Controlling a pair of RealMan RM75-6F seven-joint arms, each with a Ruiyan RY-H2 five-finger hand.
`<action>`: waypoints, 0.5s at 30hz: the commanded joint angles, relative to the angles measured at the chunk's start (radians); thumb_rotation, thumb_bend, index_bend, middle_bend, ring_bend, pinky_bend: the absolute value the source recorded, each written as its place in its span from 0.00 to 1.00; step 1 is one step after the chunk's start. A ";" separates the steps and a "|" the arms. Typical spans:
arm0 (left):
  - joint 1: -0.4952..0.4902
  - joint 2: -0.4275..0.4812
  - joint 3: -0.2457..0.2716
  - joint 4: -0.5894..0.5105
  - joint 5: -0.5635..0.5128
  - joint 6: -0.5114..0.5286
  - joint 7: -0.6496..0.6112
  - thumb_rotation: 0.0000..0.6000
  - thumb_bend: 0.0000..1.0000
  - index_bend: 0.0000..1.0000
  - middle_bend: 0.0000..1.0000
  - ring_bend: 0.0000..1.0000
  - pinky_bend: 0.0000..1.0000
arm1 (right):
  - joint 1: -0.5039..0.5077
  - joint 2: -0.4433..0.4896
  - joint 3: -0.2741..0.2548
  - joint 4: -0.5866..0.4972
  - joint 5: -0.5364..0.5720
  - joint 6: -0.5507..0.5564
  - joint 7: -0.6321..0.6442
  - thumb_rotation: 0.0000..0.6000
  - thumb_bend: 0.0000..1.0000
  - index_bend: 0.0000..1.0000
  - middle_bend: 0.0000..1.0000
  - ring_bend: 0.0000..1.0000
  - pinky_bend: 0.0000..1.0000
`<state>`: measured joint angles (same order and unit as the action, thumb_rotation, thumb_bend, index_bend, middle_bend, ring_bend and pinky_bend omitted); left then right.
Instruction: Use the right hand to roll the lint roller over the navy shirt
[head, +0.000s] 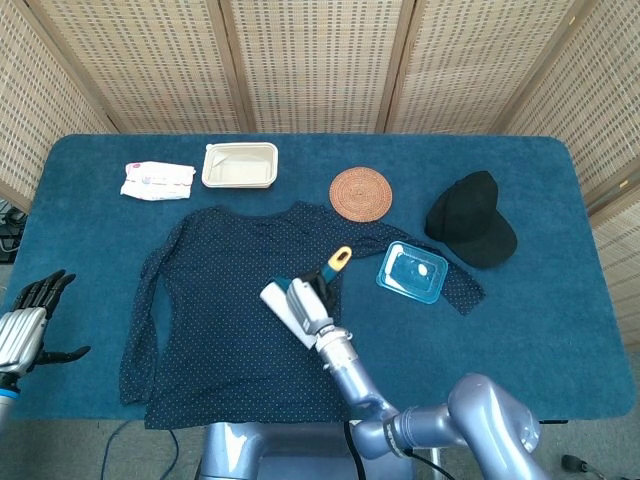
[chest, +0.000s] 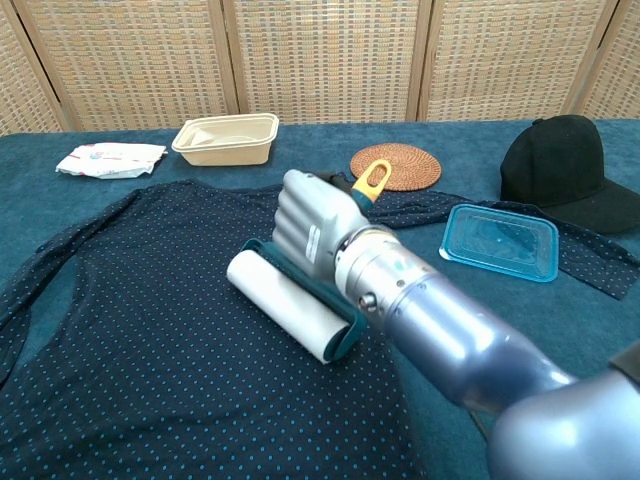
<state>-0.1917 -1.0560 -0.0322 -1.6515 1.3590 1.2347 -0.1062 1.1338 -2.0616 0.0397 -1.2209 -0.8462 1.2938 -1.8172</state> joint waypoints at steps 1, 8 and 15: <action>0.000 0.000 0.000 0.000 0.001 0.000 -0.001 1.00 0.00 0.00 0.00 0.00 0.00 | -0.009 -0.021 -0.013 -0.015 -0.021 -0.002 -0.002 1.00 0.79 0.71 1.00 1.00 1.00; 0.000 0.000 0.001 0.002 0.002 0.000 -0.002 1.00 0.00 0.00 0.00 0.00 0.00 | -0.021 -0.038 -0.010 -0.027 -0.043 -0.012 -0.004 1.00 0.79 0.70 1.00 1.00 1.00; 0.001 0.001 0.001 0.002 0.003 0.001 -0.004 1.00 0.00 0.00 0.00 0.00 0.00 | -0.039 -0.029 0.010 -0.020 -0.048 -0.022 0.015 1.00 0.03 0.02 1.00 1.00 1.00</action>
<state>-0.1909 -1.0546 -0.0311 -1.6496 1.3620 1.2354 -0.1103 1.0975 -2.0938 0.0458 -1.2406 -0.8954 1.2725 -1.8051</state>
